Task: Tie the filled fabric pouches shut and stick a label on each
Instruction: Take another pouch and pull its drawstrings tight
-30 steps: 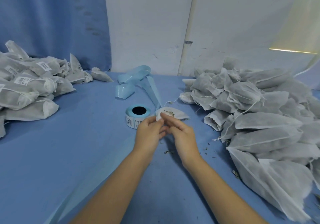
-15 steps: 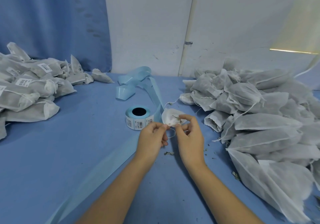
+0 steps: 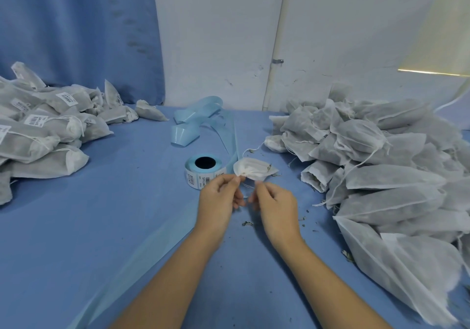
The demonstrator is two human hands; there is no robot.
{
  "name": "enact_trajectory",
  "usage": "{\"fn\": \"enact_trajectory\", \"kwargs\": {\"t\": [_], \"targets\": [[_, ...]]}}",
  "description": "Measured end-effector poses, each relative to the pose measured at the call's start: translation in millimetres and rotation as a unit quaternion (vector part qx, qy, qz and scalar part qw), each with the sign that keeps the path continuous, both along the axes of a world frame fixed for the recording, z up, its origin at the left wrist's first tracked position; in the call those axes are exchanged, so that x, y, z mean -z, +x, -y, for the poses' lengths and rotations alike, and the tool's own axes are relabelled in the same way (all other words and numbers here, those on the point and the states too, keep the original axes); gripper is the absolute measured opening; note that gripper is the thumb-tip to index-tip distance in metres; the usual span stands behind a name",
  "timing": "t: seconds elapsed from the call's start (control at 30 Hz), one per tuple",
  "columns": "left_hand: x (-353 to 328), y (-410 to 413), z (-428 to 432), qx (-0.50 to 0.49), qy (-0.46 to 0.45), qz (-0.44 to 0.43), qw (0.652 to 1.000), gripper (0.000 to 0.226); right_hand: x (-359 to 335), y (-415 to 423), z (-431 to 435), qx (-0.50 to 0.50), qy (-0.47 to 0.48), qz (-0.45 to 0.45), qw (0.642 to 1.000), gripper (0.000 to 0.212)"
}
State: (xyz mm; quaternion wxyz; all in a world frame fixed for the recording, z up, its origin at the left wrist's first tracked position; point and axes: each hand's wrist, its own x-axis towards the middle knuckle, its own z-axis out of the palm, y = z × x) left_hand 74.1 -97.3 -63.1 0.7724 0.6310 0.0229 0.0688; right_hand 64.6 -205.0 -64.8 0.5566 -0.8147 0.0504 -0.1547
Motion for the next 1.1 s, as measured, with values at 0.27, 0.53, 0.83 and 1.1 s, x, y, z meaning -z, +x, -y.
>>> {"fn": "enact_trajectory", "kwargs": {"t": [0.27, 0.53, 0.83, 1.1], "targets": [[-1.1, -1.6, 2.6, 0.063, 0.060, 0.008, 0.996, 0.026, -4.0, 0.7, -7.8, -0.056, 0.158, -0.028, 0.985, 0.018], [-2.3, -0.7, 6.3, 0.096, 0.109, -0.021, 0.989, 0.048, -12.1, 5.8, 2.5, -0.030, 0.328, -0.086, 0.940, 0.008], [0.6, -7.1, 7.9, 0.056, 0.168, 0.014, 0.984, 0.029, -12.2, 6.4, 6.9, -0.062, 0.313, -0.088, 0.944, 0.014], [7.1, -3.1, -2.5, -0.045, 0.371, 0.118, 0.920, 0.011, -14.2, 8.8, 12.7, -0.108, 0.345, -0.041, 0.931, 0.019]]}}
